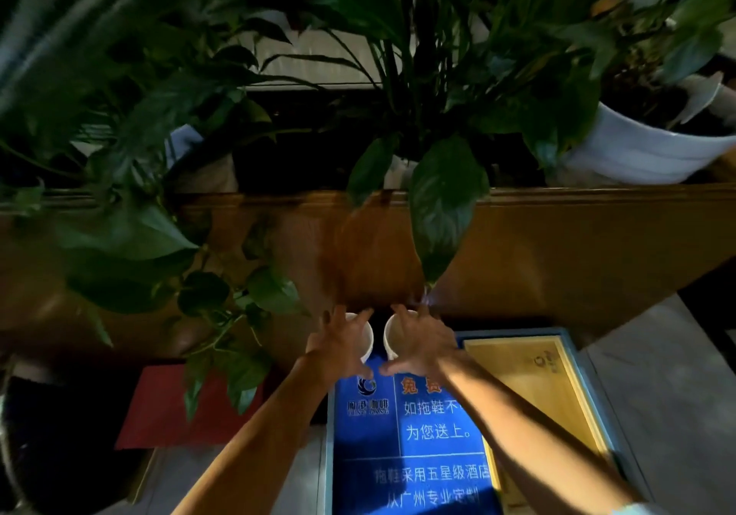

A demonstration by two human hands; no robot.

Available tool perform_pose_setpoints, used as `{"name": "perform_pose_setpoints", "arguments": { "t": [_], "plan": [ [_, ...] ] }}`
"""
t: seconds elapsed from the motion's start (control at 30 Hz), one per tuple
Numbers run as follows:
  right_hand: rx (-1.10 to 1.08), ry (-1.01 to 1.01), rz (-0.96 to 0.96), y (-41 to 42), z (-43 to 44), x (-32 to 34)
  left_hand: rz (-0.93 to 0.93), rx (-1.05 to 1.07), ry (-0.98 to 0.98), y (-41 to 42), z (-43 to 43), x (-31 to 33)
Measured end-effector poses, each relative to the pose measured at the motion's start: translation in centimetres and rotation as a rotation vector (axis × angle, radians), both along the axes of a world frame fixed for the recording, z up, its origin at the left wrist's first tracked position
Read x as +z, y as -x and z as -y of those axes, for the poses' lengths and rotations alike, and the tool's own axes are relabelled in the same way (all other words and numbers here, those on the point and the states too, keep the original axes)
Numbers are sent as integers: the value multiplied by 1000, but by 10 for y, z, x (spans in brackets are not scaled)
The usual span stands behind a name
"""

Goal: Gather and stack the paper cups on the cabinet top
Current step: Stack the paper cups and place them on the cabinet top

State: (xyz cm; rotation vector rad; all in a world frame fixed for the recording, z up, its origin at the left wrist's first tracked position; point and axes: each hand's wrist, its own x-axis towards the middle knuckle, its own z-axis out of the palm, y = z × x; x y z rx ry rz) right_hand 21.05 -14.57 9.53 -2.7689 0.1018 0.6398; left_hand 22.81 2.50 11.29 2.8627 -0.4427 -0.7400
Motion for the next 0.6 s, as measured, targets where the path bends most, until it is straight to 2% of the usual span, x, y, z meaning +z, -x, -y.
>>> {"name": "perform_pose_setpoints", "arguments": {
  "t": [0.17,0.27,0.6],
  "plan": [
    [46,-42,118,2,2,12,116,-71,67,-4,0,9],
    [80,-39,98,1,2,20,150,-106,49,-7,0,6],
    [97,-21,93,-8,0,24,46,-21,39,-16,4,-1]
  ]
}}
